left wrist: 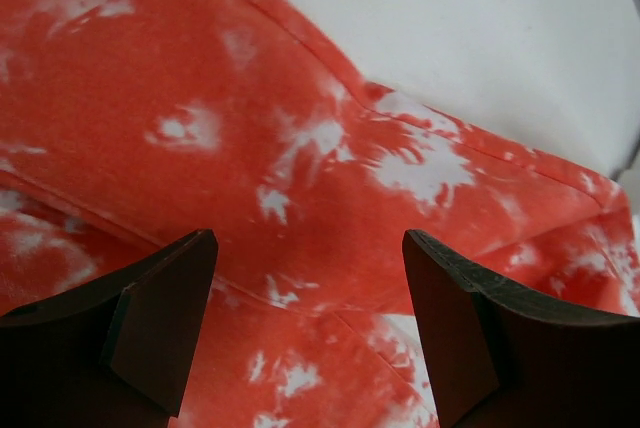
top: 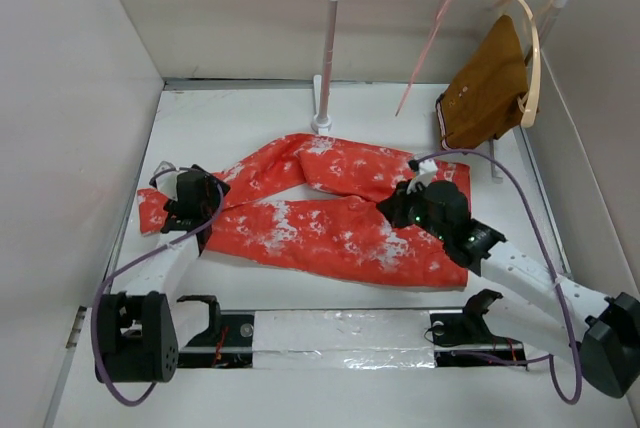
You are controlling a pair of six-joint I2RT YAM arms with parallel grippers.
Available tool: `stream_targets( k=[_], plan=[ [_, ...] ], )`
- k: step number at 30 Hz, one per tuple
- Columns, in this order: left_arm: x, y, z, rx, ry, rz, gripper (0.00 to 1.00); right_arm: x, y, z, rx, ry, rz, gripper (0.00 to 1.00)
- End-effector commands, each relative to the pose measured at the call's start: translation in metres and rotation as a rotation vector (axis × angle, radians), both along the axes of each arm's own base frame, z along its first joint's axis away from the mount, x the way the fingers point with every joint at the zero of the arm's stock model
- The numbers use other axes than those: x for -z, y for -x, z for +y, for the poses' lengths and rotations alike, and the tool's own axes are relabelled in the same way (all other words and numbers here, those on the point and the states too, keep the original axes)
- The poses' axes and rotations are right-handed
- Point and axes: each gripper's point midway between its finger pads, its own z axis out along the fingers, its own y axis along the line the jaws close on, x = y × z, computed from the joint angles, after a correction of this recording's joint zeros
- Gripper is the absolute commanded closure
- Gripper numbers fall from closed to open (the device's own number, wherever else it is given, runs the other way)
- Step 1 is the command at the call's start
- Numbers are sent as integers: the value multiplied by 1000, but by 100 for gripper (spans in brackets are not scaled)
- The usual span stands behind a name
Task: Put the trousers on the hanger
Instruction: Flatten out the trousers at the center of the board.
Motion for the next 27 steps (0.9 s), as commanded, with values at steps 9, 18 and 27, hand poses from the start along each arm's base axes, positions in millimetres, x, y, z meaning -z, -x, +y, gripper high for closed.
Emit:
stream_targets(
  k=[9, 18, 27],
  plan=[
    [33, -21, 15, -103, 92, 58, 28, 29, 25, 49, -196, 52, -8, 72],
    [45, -5, 58, -279, 140, 40, 28, 27, 20, 59, -232, 58, -19, 71],
    [59, -43, 60, -285, 194, 107, 33, 26, 21, 62, -248, 53, -20, 71]
  ],
)
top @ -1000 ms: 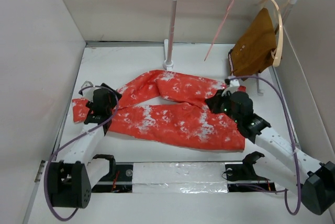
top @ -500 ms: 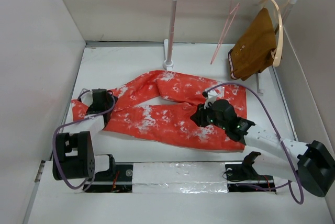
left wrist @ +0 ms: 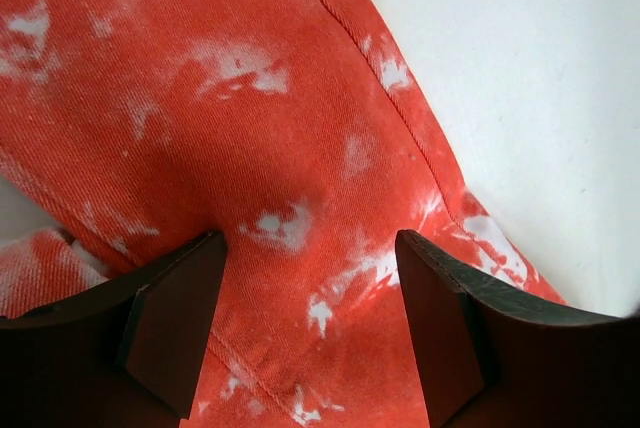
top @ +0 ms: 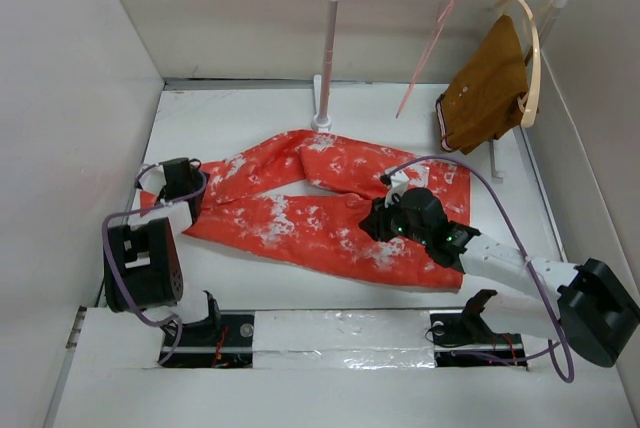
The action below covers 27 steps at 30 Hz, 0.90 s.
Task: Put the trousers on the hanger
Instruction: Flatten out the trousers at the center of the board.
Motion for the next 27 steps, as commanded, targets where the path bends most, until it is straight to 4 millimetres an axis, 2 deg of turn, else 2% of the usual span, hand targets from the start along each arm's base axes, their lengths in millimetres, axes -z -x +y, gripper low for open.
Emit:
stream_targets(
  k=[1, 4, 5, 7, 8, 10, 11, 12, 13, 14, 16, 17, 19, 20, 21, 23, 27],
  plan=[
    [5, -14, 0, -5, 45, 20, 33, -33, -8, 14, -27, -65, -90, 70],
    [4, -35, 1, -1, 59, 23, 34, -38, -7, 10, -18, -66, -102, 71],
    [-3, -49, 6, -9, 49, 15, 34, -39, -4, 11, -23, -64, -102, 71],
    [-7, -54, 17, -25, -2, 50, 34, -40, -4, 7, -8, -64, -112, 70],
    [-17, -68, 23, -26, -29, 35, 34, -39, -4, 5, -3, -61, -115, 70],
    [-23, -73, 30, -23, -50, 62, 32, -37, -4, 3, 2, -50, -113, 69],
    [-37, -81, 32, -13, -65, 42, 32, -36, -2, 6, -11, -50, -109, 73],
    [-43, -80, 32, -12, -68, 33, 32, -34, -1, 8, -21, -52, -107, 94],
    [-54, -85, 24, 10, -60, -17, 32, -34, 2, 15, -49, -57, -101, 100],
    [-65, -75, 15, 26, -59, -64, 32, -32, 5, 27, -79, -53, -93, 100],
    [-86, -69, -3, 43, -57, -161, 32, -33, 9, 42, -112, -48, -89, 100],
    [-95, -51, -8, 43, -62, -198, 33, -33, 16, 58, -151, -42, -84, 100],
    [-98, -31, -10, 14, -63, -225, 35, -33, 22, 72, -179, -21, -96, 100],
    [-97, -9, -11, 3, -64, -243, 36, -28, 25, 74, -186, 6, -87, 100],
    [-92, 3, -11, -6, -64, -242, 37, -29, 30, 82, -204, 13, -84, 100],
    [-77, 38, 3, -69, -70, -232, 42, -28, 29, 83, -189, 16, -97, 99],
    [-42, 76, 5, -93, -20, -200, 42, -26, 37, 82, -209, 6, -96, 93]
  ],
)
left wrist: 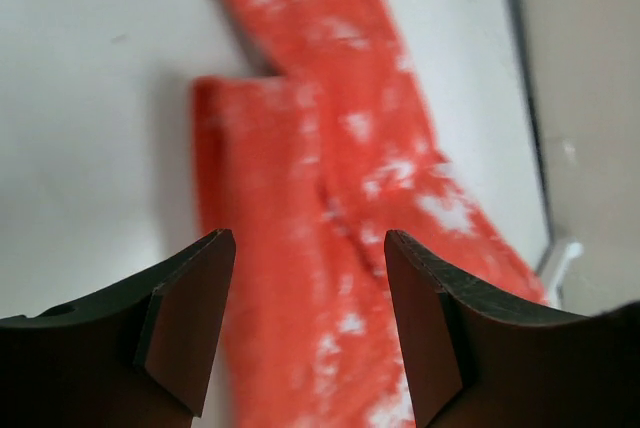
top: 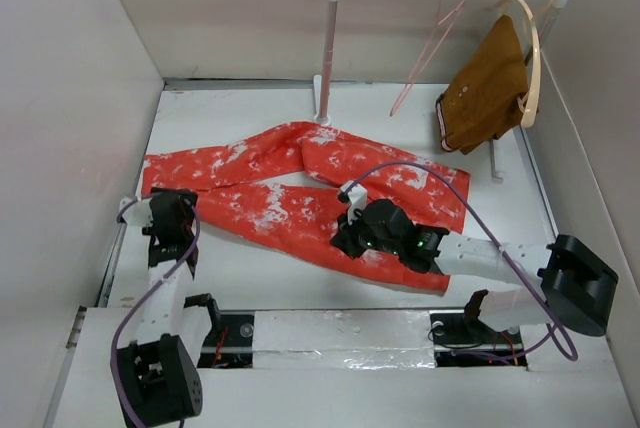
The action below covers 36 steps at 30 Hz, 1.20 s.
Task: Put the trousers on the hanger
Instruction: Flatten out the trousers at the center of the board.
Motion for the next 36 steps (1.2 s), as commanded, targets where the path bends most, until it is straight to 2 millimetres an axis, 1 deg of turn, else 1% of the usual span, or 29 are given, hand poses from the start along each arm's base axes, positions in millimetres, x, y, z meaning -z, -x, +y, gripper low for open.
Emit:
stream_targets(
  k=[1, 3, 5, 7, 8, 11, 13, 14, 15, 17, 18, 19, 20, 21, 22, 23, 24, 25, 26, 27, 28, 29, 30, 31, 32, 33, 34, 35, 36],
  plan=[
    [39, 28, 4, -39, 52, 80, 41, -26, -7, 4, 16, -63, -68, 90],
    [50, 33, 12, -61, 73, 99, 38, -27, 0, 2, 2, -72, -70, 82],
    [58, 23, 6, -10, 127, 113, 36, -29, 3, -5, 11, -79, -77, 76],
    [58, 11, 4, 10, 146, 111, 36, -29, 2, -11, 23, -74, -85, 70],
    [66, 5, 5, 17, 157, 138, 35, -28, 3, -14, 30, -70, -87, 70],
    [63, -12, 10, 50, 119, 137, 35, -25, 3, -20, 40, -49, -91, 68],
    [60, -17, 10, 60, 115, 110, 39, -20, 1, -23, 59, -35, -89, 68],
    [60, -17, 9, 64, 112, 101, 45, -17, 0, -24, 72, -31, -85, 68],
    [58, -18, 7, 75, 110, 88, 59, -10, 0, -26, 82, -19, -70, 68],
    [52, -17, 4, 93, 107, 57, 68, -6, -1, -26, 99, -21, -56, 68],
    [48, -17, 3, 98, 101, 45, 84, -3, -1, -25, 98, -21, -51, 68],
    [47, -13, 3, 100, 93, 54, 89, 0, 0, -25, 100, -18, -42, 68],
    [27, -17, -1, 116, 63, 9, 95, -2, 0, -23, 95, -27, -43, 69],
    [16, -19, -9, 141, 40, -4, 100, -2, 0, -23, 95, -29, -42, 69],
    [9, -17, -10, 142, 23, 3, 100, -6, -1, -22, 95, -38, -47, 69],
    [-27, -23, -12, 155, -13, -78, 100, -6, -1, -23, 101, -35, -49, 69],
    [-45, -25, -17, 174, -29, -110, 100, -8, -2, -23, 106, -39, -52, 69],
    [-58, -26, -30, 212, -40, -124, 100, -9, -2, -22, 106, -40, -53, 69],
    [-97, -29, -36, 236, -75, -202, 100, -10, -7, -25, 126, -37, -58, 69],
    [-112, -30, -46, 266, -85, -227, 100, -9, -7, -26, 129, -36, -57, 68],
    [-123, -31, -67, 335, -89, -247, 100, -9, -10, -28, 142, -34, -55, 68],
    [-143, -33, -92, 420, -102, -286, 100, -9, -13, -30, 153, -35, -53, 64],
    [-149, -34, -92, 422, -109, -294, 100, -8, -13, -30, 152, -34, -50, 62],
    [-150, -35, -117, 493, -107, -296, 100, -7, -16, -33, 165, -33, -47, 61],
    [-141, -39, -130, 524, -109, -267, 100, -6, -15, -32, 161, -32, -41, 61],
    [-135, -41, -140, 548, -119, -240, 98, -6, -19, -35, 173, -34, -38, 58],
    [-117, -42, -141, 527, -153, -167, 95, -7, -23, -37, 182, -37, -35, 55],
    [-95, -44, -160, 576, -178, -93, 84, -8, -23, -40, 180, -37, -30, 54],
    [-82, -46, -165, 582, -207, -42, 77, -10, -22, -40, 179, -41, -31, 52]
  ],
)
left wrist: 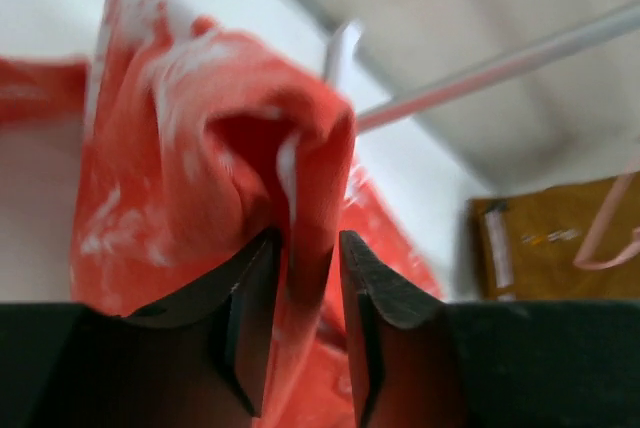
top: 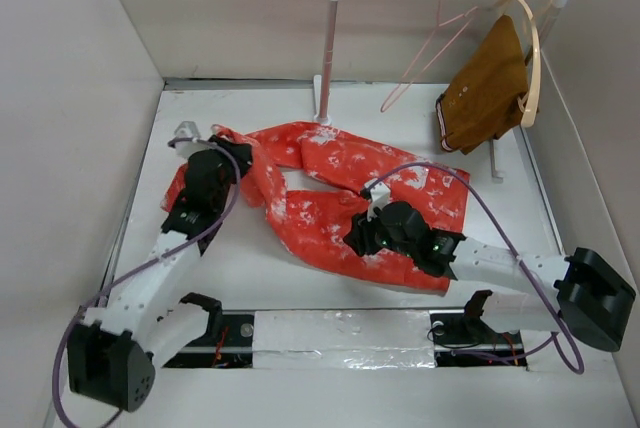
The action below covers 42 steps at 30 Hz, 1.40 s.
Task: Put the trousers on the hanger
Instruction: Flatten out the trousers at the center of the board.
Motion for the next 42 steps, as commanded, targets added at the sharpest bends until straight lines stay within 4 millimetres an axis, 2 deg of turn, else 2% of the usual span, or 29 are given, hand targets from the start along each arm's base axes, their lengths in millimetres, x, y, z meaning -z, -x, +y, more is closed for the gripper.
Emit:
stream_targets(
  k=[1, 2, 3, 5, 6, 7, 9, 10, 11, 13, 16, 17, 18, 19, 20, 22, 23, 24, 27, 29, 30, 33, 37, 42],
  plan=[
    [67, 0, -4, -41, -212, 229, 71, -19, -8, 0, 19, -48, -29, 51],
    [86, -6, -9, -32, -265, 299, 64, -18, -11, -5, 35, -36, -30, 48],
    [98, -4, -14, -21, -303, 348, 49, -19, -11, -7, 38, -34, -33, 46],
    [121, -3, -9, -36, -350, 431, 34, -22, -16, -13, 60, -30, -41, 45],
    [122, -3, -9, -33, -349, 428, 26, -24, -16, -13, 58, -30, -44, 44],
    [120, -4, -9, -42, -342, 412, 24, -27, -18, -14, 63, -34, -48, 44],
    [112, -1, -8, -42, -320, 370, 24, -31, -16, -13, 46, -29, -44, 46],
    [100, -5, -17, -6, -285, 306, 24, -32, -16, -13, 44, -29, -45, 49],
    [96, -1, -20, 20, -278, 275, 24, -36, -17, -10, 37, -39, -48, 52],
    [94, 5, -21, 42, -271, 280, 24, -39, -17, -8, 30, -48, -51, 71],
    [77, 19, -18, 54, -251, 241, 24, -45, -18, -1, 12, -59, -52, 100],
    [67, 21, -17, 53, -244, 212, 24, -44, -18, -1, 10, -55, -50, 100],
    [71, 29, -12, 47, -256, 232, 24, -49, -19, 1, 9, -58, -56, 100],
    [76, 38, 1, -7, -273, 267, 24, -51, -20, 1, 8, -60, -60, 100],
    [71, 48, 12, -54, -255, 247, 25, -54, -20, 3, -3, -64, -70, 100],
    [78, 63, 34, -156, -241, 253, 34, -63, -18, 10, -30, -83, -87, 96],
    [75, 69, 37, -182, -178, 214, 38, -69, -19, 14, -40, -102, -98, 94],
    [96, 77, 43, -206, -164, 244, 43, -72, -16, 18, -56, -109, -102, 93],
    [131, 93, 46, -259, -30, 297, 47, -77, -15, 24, -69, -111, -106, 92],
    [144, 98, 41, -261, 71, 302, 49, -80, -13, 26, -79, -119, -113, 92],
    [159, 102, 40, -269, 113, 321, 51, -79, -12, 26, -78, -122, -113, 92],
    [164, 104, 38, -288, 199, 307, 47, -74, -11, 24, -77, -116, -105, 92],
    [169, 109, 52, -367, 193, 303, 42, -67, -9, 21, -78, -106, -99, 91],
    [189, 109, 60, -415, 159, 355, 41, -68, -8, 20, -79, -107, -102, 89]
  ],
)
